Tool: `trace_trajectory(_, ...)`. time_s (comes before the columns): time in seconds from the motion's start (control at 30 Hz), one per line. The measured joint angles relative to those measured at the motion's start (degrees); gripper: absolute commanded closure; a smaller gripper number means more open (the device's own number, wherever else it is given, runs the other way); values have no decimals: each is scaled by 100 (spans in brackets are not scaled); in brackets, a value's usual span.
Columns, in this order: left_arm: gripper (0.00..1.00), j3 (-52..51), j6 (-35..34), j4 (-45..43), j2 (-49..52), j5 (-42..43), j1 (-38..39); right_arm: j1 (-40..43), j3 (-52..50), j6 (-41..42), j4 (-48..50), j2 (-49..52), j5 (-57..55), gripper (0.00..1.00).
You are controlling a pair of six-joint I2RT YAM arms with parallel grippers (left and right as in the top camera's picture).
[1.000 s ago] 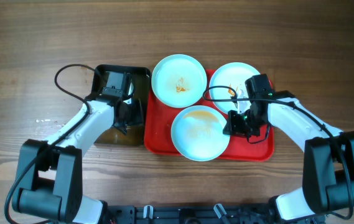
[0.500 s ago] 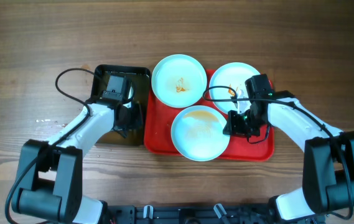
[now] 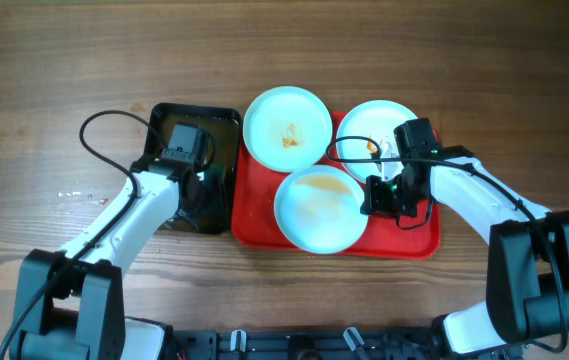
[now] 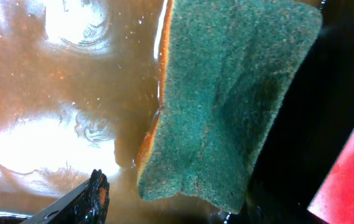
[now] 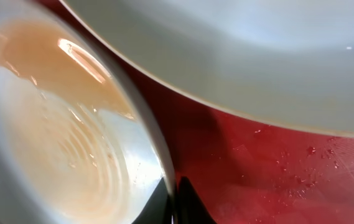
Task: Clean dirty plates on tray and stack at the side
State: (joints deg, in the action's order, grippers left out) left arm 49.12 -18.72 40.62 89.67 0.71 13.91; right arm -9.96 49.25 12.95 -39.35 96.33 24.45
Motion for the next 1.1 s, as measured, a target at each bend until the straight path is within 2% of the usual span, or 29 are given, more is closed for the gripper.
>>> trace_trajectory(0.13,34,0,-50,-11,-2,127,0,-2,-2,-107,-83,-210,44,95)
trace_trajectory(0.27,36,2,-76,-358,-2,588,-7,-2,-2,-127,-83,-1244,-175,96)
trace_trajectory(0.33,36,2,-90,-529,-2,647,-26,-2,-2,-140,-83,-1858,-750,96)
trace_trajectory(0.47,35,2,-90,-612,-2,669,-39,-2,-2,-170,-81,-2369,-1950,95)
trace_trajectory(0.67,32,2,-90,-614,-2,667,-48,-85,-2,-173,-81,-2507,-2983,96)
trace_trajectory(0.87,32,2,-90,-619,-2,667,-55,-1803,4,149,-68,-2507,-4872,96)
trace_trajectory(0.97,32,2,-90,-621,-2,667,-55,-2317,216,181,-31,-2507,-5748,96)
trace_trajectory(1.1,32,2,-90,-625,-2,667,-55,-2712,459,-946,726,-2520,-6463,96)
